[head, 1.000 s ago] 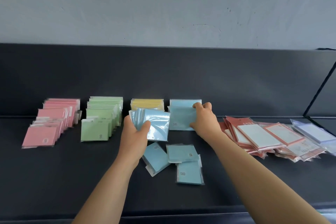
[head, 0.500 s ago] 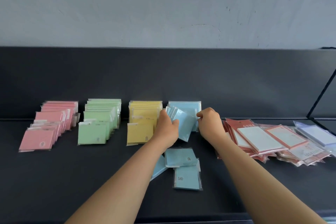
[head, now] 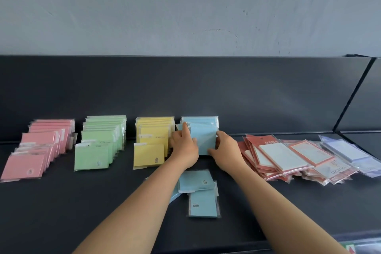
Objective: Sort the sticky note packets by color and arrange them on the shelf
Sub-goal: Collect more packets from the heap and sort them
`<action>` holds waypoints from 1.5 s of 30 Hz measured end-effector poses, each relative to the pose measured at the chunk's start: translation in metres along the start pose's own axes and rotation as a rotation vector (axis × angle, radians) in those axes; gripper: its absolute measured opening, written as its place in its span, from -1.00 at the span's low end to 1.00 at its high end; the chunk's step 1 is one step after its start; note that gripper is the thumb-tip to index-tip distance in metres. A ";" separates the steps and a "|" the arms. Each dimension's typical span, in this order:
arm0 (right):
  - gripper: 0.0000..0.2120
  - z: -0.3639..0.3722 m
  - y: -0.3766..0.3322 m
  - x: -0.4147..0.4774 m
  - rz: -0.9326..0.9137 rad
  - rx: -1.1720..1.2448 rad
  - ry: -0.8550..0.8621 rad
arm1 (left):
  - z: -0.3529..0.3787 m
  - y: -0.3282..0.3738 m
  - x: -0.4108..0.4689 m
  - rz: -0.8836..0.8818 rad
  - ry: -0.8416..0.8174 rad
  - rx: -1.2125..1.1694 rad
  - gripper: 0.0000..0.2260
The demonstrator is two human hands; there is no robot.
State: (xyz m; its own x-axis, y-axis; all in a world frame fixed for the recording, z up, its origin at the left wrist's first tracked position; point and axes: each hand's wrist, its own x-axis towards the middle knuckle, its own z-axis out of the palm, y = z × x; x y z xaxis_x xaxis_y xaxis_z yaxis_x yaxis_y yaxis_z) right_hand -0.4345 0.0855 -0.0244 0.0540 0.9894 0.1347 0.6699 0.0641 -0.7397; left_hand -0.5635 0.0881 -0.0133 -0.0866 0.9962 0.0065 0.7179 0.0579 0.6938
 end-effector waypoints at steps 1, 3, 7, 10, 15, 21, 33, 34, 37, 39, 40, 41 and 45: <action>-0.67 0.000 0.000 0.000 -0.016 0.005 0.022 | 0.000 -0.001 -0.001 0.018 0.005 0.005 -0.44; -0.55 0.000 0.001 0.000 -0.034 -0.010 0.044 | 0.000 -0.003 -0.004 0.040 0.028 0.021 -0.42; -0.66 0.004 0.003 -0.004 -0.056 -0.049 0.018 | 0.001 -0.006 -0.007 0.030 0.065 0.046 -0.43; -0.71 0.005 0.003 -0.007 -0.050 -0.047 -0.006 | 0.003 -0.011 -0.005 0.065 0.055 -0.005 -0.47; -0.78 0.005 0.004 -0.006 -0.017 0.013 -0.007 | 0.003 -0.011 -0.001 0.141 0.080 -0.085 -0.37; -0.68 0.010 0.006 -0.004 0.000 0.117 -0.049 | 0.006 -0.012 0.002 0.080 0.028 -0.072 -0.37; -0.52 0.000 0.005 -0.002 -0.032 0.269 -0.139 | 0.004 -0.020 0.004 0.099 0.025 -0.060 -0.45; -0.53 0.000 0.006 -0.003 -0.036 0.262 -0.140 | 0.003 -0.020 0.004 0.101 0.028 -0.063 -0.44; -0.53 0.002 0.008 -0.005 -0.054 0.225 -0.134 | 0.001 -0.024 0.003 0.104 -0.007 -0.052 -0.31; -0.51 0.003 0.009 -0.006 -0.065 0.203 -0.118 | -0.001 -0.026 0.000 0.110 -0.035 -0.033 -0.21; -0.50 0.003 0.009 -0.006 -0.074 0.191 -0.110 | -0.001 -0.026 -0.001 0.118 -0.043 -0.026 -0.17; -0.50 0.003 0.009 -0.007 -0.084 0.176 -0.103 | -0.002 -0.027 -0.002 0.126 -0.046 -0.018 -0.14; -0.51 0.006 0.008 -0.009 -0.107 0.134 -0.059 | -0.001 -0.024 -0.003 0.153 0.005 0.022 -0.18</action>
State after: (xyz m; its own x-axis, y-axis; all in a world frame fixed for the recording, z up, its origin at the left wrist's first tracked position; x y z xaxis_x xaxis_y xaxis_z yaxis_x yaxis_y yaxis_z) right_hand -0.4339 0.0782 -0.0351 -0.0585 0.9817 0.1812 0.5646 0.1822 -0.8050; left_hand -0.5814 0.0839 -0.0290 0.0218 0.9931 0.1149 0.7379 -0.0935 0.6684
